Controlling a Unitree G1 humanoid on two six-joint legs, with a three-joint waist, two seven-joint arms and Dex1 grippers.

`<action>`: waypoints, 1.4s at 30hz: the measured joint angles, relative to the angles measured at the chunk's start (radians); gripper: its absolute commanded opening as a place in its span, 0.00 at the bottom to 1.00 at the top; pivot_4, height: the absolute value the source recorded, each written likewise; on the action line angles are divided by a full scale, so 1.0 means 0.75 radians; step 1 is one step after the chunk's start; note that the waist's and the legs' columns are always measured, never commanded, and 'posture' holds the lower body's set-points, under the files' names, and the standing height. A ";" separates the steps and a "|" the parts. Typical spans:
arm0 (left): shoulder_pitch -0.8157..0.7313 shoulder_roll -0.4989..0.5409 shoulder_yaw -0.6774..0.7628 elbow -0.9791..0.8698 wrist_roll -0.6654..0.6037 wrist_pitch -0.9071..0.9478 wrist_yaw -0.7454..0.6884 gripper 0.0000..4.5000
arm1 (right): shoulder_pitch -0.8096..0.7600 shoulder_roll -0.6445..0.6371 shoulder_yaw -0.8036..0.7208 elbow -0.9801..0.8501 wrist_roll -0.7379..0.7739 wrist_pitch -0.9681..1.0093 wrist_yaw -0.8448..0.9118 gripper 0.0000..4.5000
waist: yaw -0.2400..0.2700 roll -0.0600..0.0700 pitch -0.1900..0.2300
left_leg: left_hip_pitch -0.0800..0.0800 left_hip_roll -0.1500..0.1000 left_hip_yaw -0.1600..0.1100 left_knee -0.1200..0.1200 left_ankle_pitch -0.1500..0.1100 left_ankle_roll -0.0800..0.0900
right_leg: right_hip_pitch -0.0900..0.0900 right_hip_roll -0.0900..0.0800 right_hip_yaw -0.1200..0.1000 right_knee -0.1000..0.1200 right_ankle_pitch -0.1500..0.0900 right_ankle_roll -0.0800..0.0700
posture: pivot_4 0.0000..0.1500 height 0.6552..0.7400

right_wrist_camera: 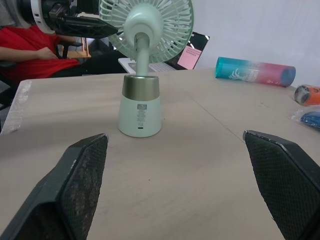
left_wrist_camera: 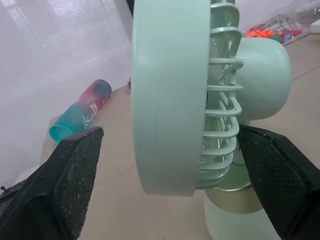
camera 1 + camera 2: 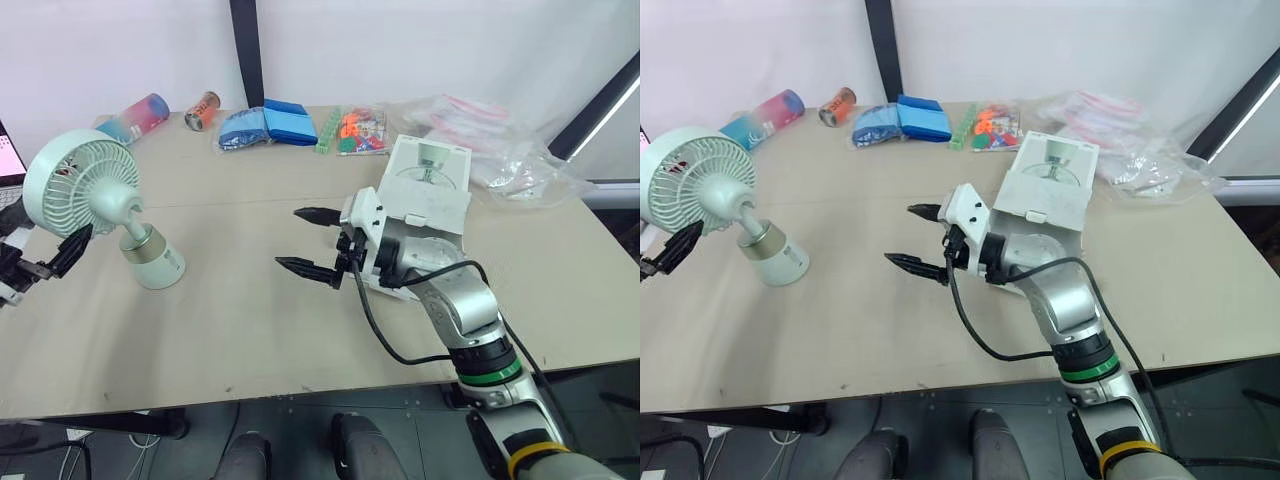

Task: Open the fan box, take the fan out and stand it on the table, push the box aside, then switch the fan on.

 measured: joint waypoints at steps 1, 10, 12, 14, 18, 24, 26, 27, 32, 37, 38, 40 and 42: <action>-0.003 0.000 -0.001 0.002 0.001 -0.003 -0.001 0.76 | 0.002 0.000 0.001 0.000 -0.002 0.000 0.000 1.00 | 0.000 0.000 0.000 | 0.000 0.000 0.000 0.000 0.000 0.000 | 0.000 0.000 0.000 0.000 0.000 0.000 | 1.00 1.00; 0.013 -0.001 -0.003 -0.022 -0.067 0.037 -0.028 0.46 | 0.004 -0.004 0.002 -0.013 -0.007 0.000 0.001 1.00 | -0.001 0.000 0.000 | 0.000 0.000 0.000 0.000 0.000 0.000 | 0.000 0.000 0.000 0.001 0.000 0.000 | 1.00 1.00; 0.037 -0.001 -0.002 -0.067 -0.126 0.110 -0.029 0.46 | 0.004 -0.004 0.005 -0.017 -0.007 0.000 0.000 1.00 | -0.001 0.000 0.000 | 0.000 0.000 0.000 0.000 0.000 0.000 | 0.000 0.000 0.000 0.001 0.000 0.000 | 1.00 1.00; 0.048 -0.001 0.001 -0.091 -0.166 0.161 -0.028 0.46 | 0.005 -0.004 0.011 -0.017 -0.008 0.000 0.000 1.00 | 0.000 0.000 0.000 | 0.000 0.000 0.000 0.000 0.000 0.000 | 0.000 0.000 0.000 0.001 0.000 0.000 | 1.00 1.00; 0.065 -0.009 0.002 -0.155 -0.244 0.257 -0.017 0.46 | 0.005 -0.003 0.024 -0.017 -0.008 0.000 -0.005 1.00 | 0.000 0.000 0.000 | 0.000 0.000 0.000 0.000 0.000 0.000 | 0.000 0.000 0.000 0.001 0.000 0.000 | 1.00 1.00; 0.063 -0.013 0.007 -0.191 -0.302 0.351 0.033 0.46 | 0.005 0.003 0.025 -0.017 -0.008 0.000 -0.024 1.00 | 0.000 0.000 0.000 | 0.000 0.000 0.000 0.000 0.000 0.000 | 0.000 0.000 0.000 0.001 0.000 0.000 | 1.00 1.00; 0.035 -0.018 -0.013 -0.225 -0.306 0.373 0.050 0.46 | -0.001 0.015 0.026 -0.019 -0.008 0.030 -0.049 1.00 | 0.001 -0.001 0.000 | -0.001 0.000 -0.001 0.000 0.000 -0.001 | 0.000 0.000 0.000 0.001 0.000 0.000 | 1.00 1.00; 0.031 -0.019 -0.017 -0.230 -0.306 0.376 0.052 0.46 | -0.002 0.017 0.026 -0.019 -0.008 0.033 -0.052 1.00 | 0.002 -0.001 0.000 | -0.001 -0.001 -0.001 0.000 0.000 -0.001 | 0.000 0.000 0.000 0.001 0.000 0.000 | 1.00 1.00; -0.073 -0.059 -0.138 -0.335 -0.283 0.388 0.130 0.46 | -0.099 0.061 0.033 -0.024 -0.014 0.209 -0.162 1.00 | 0.002 -0.001 0.001 | -0.002 -0.001 -0.002 0.000 0.001 -0.004 | -0.001 0.000 0.000 0.001 0.001 0.000 | 1.00 1.00; -0.135 -0.120 -0.250 -0.435 -0.231 0.388 0.210 0.46 | -0.158 0.112 0.033 -0.035 -0.012 0.348 -0.258 1.00 | 0.000 -0.001 0.001 | -0.003 -0.001 -0.002 0.000 0.000 -0.006 | -0.002 0.000 0.000 0.001 0.000 0.000 | 1.00 1.00; -0.143 -0.134 -0.278 -0.454 -0.218 0.388 0.230 0.46 | -0.174 0.127 0.033 -0.034 -0.012 0.378 -0.285 1.00 | 0.000 -0.002 0.001 | -0.003 -0.001 -0.002 0.000 0.000 -0.006 | -0.002 0.000 0.000 0.001 0.000 0.000 | 1.00 1.00; -0.160 -0.160 -0.340 -0.501 -0.197 0.388 0.248 0.46 | -0.206 0.152 0.032 -0.030 -0.014 0.426 -0.335 1.00 | 0.000 -0.001 0.001 | -0.004 -0.001 -0.002 0.000 0.001 -0.006 | -0.002 0.000 0.000 0.001 0.000 0.000 | 1.00 1.00; -0.173 -0.181 -0.378 -0.530 -0.193 0.389 0.268 0.46 | -0.225 0.170 0.029 -0.015 -0.021 0.453 -0.372 1.00 | 0.000 -0.002 0.001 | -0.004 -0.001 -0.002 0.000 0.001 -0.006 | -0.002 0.000 0.000 0.001 0.001 0.000 | 1.00 1.00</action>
